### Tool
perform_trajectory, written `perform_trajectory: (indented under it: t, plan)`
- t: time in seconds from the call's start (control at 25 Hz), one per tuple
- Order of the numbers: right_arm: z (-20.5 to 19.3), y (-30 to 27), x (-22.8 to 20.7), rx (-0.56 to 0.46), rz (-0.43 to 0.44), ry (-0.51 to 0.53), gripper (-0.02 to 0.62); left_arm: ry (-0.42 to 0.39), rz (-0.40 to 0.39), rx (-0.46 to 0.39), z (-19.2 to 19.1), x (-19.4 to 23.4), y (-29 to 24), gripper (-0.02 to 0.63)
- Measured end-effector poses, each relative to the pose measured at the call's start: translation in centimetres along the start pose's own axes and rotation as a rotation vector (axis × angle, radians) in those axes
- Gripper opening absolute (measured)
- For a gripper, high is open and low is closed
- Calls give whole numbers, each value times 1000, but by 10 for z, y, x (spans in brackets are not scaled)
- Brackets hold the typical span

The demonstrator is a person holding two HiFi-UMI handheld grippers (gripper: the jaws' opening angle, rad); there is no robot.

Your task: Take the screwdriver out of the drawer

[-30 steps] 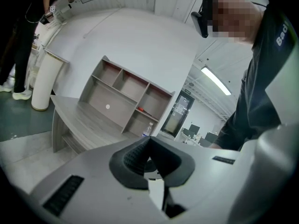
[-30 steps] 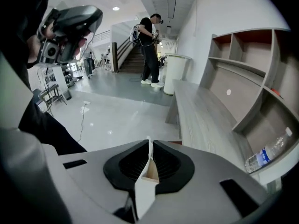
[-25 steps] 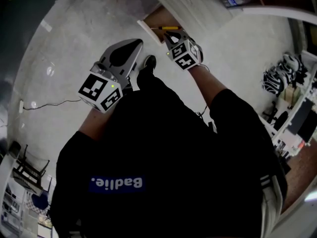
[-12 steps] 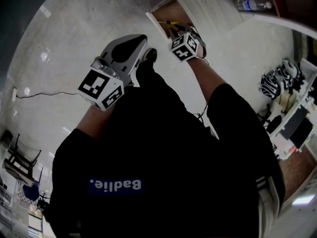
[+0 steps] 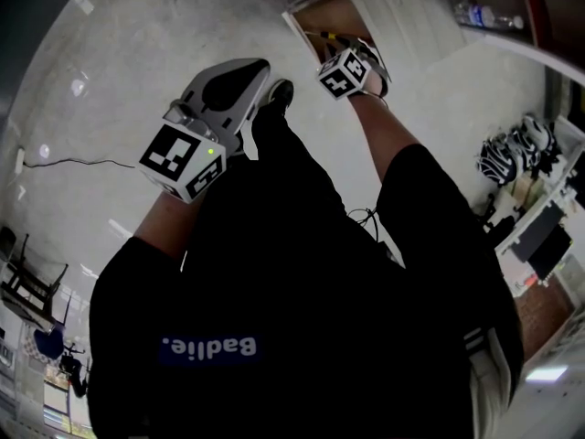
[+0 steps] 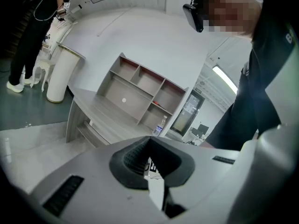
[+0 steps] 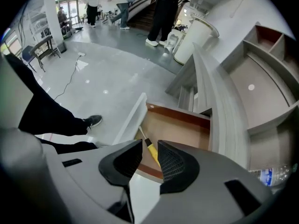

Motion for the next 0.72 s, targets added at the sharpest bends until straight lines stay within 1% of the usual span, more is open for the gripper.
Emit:
perform_trajectory:
  t: [0.2,0.32,0.52,0.72]
  plan:
    - [-12,-23,2,65,5,109,126,11,14,8,-6,7,-1,2]
    - [-17,-36,5,93,8,141,126,18,20,18,-11,11,0,2]
    - [-21,-55,2,151,-18,216,126,29,25,33,-19,17,1,2]
    - [-20,-66,0,189,-29,317,126,41,23,47,-25,18,3,2]
Point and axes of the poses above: the fingertips, and each gripper's own axes: y backward along the fingers, x to its left, z out of its top, the point moved 3 cm from there along y, backward along the fingers
